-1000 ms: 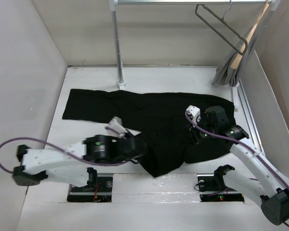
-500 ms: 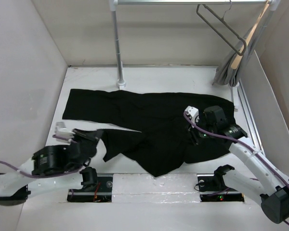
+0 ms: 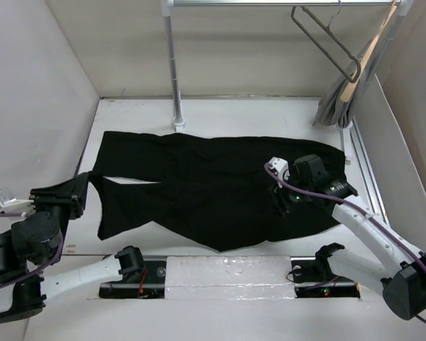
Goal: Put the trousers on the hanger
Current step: Flatten out the trousers at the center of the board.
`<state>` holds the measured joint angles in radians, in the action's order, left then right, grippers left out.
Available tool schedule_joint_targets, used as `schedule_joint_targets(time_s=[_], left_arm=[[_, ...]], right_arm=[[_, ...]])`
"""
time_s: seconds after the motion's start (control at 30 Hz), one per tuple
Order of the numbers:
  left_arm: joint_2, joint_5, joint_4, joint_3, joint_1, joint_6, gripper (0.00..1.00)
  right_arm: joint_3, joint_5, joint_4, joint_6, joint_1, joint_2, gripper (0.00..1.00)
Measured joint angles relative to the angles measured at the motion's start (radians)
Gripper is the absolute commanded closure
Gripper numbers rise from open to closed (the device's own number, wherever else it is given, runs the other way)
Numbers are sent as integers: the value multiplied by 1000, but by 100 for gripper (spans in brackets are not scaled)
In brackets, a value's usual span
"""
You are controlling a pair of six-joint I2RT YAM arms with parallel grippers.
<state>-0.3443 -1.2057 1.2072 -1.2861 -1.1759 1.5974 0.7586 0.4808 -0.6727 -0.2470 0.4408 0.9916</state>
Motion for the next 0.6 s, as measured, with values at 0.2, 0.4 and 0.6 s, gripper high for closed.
schedule_joint_targets(time_s=[0.2, 0.4, 0.6], left_arm=[[50, -33, 9, -31, 0, -42, 53], [23, -112, -56, -116, 2, -209, 69], [-263, -238, -843, -77, 3, -1060, 64]], right_arm=[[18, -22, 0, 6, 0, 43, 28], [33, -28, 14, 7, 6, 55, 100], [35, -49, 32, 31, 32, 69, 100]])
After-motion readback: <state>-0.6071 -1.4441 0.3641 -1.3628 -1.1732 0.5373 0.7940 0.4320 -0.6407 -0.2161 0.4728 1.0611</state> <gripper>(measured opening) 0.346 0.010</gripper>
